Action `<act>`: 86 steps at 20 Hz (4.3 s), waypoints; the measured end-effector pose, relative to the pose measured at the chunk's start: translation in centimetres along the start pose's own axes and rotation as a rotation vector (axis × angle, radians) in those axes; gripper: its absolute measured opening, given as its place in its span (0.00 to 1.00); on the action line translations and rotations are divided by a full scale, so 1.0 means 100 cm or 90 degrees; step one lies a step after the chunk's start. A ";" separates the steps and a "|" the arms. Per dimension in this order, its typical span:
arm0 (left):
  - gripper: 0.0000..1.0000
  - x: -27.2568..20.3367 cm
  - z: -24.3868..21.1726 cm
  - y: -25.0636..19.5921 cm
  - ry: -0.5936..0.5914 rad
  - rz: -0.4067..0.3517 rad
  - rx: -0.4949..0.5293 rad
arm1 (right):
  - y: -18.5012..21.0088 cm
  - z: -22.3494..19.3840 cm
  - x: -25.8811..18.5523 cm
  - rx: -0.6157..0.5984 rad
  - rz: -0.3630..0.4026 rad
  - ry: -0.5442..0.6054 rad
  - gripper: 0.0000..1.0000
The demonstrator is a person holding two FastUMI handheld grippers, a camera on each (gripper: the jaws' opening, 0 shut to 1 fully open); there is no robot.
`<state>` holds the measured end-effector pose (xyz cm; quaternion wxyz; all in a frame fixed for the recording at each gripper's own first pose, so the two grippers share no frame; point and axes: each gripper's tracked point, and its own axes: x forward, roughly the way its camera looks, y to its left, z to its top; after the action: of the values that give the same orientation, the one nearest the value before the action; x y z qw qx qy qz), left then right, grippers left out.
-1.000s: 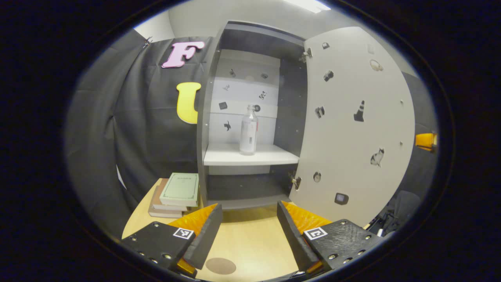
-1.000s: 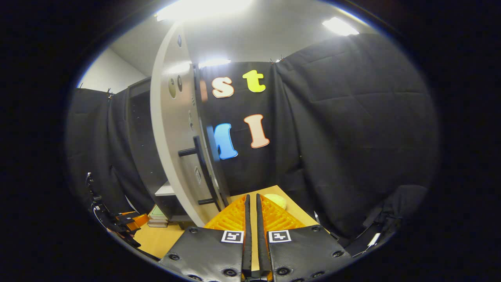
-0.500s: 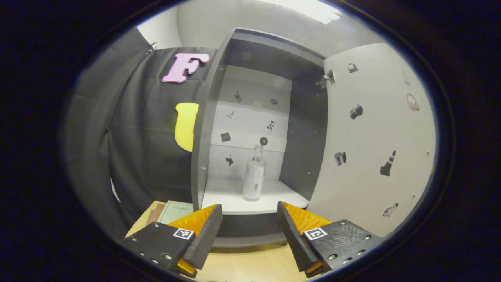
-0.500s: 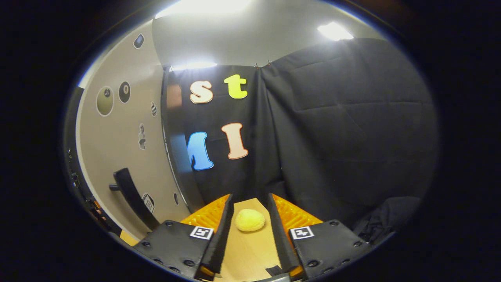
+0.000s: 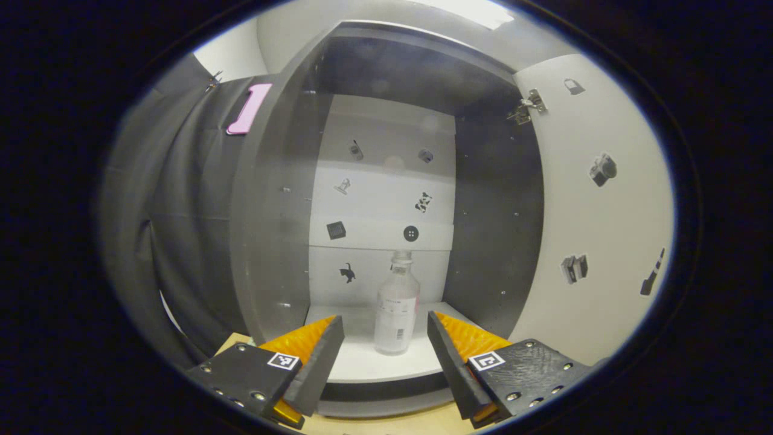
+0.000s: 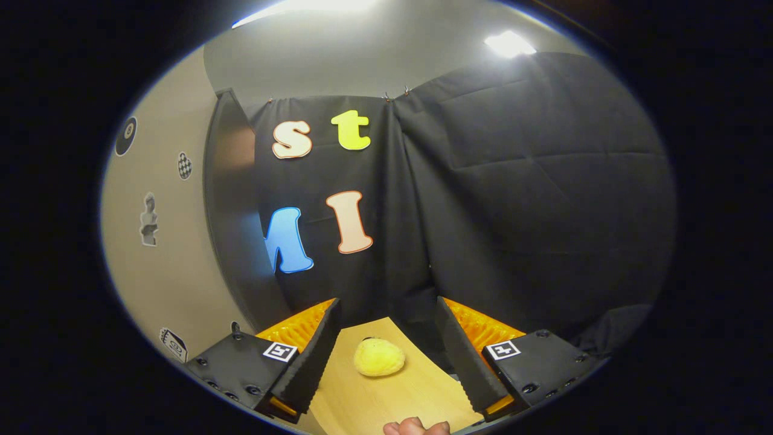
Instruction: Open the cabinet door with the right hand, grasp the bottle in the cabinet with the left hand and place it on the coaster, then close the cabinet door with the right hand.
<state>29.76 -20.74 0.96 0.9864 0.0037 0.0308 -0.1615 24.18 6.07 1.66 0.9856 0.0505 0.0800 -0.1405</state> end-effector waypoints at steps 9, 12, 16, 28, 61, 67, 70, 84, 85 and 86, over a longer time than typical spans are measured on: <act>0.83 0.078 -0.033 -0.013 0.040 -0.022 0.005 | -0.014 -0.015 0.033 0.015 -0.022 0.024 0.98; 0.84 0.096 -0.043 -0.011 0.049 -0.011 0.002 | -0.017 -0.016 0.039 0.019 -0.026 0.029 0.98; 0.83 0.112 -0.047 -0.004 0.052 -0.002 0.004 | -0.019 -0.016 0.045 -0.003 -0.034 0.029 0.98; 0.75 0.102 -0.040 -0.013 0.043 -0.025 0.016 | -0.009 -0.032 0.047 -0.011 -0.021 0.047 0.98; 0.72 -0.285 -0.288 0.076 0.088 0.065 0.087 | 0.023 -0.033 -0.043 -0.018 0.014 -0.026 0.98; 0.72 -0.294 -0.350 0.064 0.092 0.067 0.071 | 0.026 -0.031 -0.055 -0.027 0.007 -0.026 0.98; 0.74 -0.297 -0.375 0.063 0.091 0.072 0.094 | 0.018 -0.039 -0.059 0.011 -0.007 -0.006 0.93; 0.75 -0.300 -0.398 0.065 0.083 0.079 0.073 | -0.004 -0.058 -0.048 0.064 -0.069 0.037 0.98; 0.72 -0.301 -0.399 0.066 0.086 0.079 0.071 | -0.004 -0.060 -0.048 0.063 -0.068 0.040 0.98; 0.75 -0.304 -0.399 0.068 0.087 0.080 0.069 | -0.003 -0.061 -0.047 0.059 -0.068 0.041 0.98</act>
<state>0.82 -3.99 -37.05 0.9885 0.0703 0.0889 -0.1003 18.78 7.83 -3.55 0.9702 0.0964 0.1079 -0.1946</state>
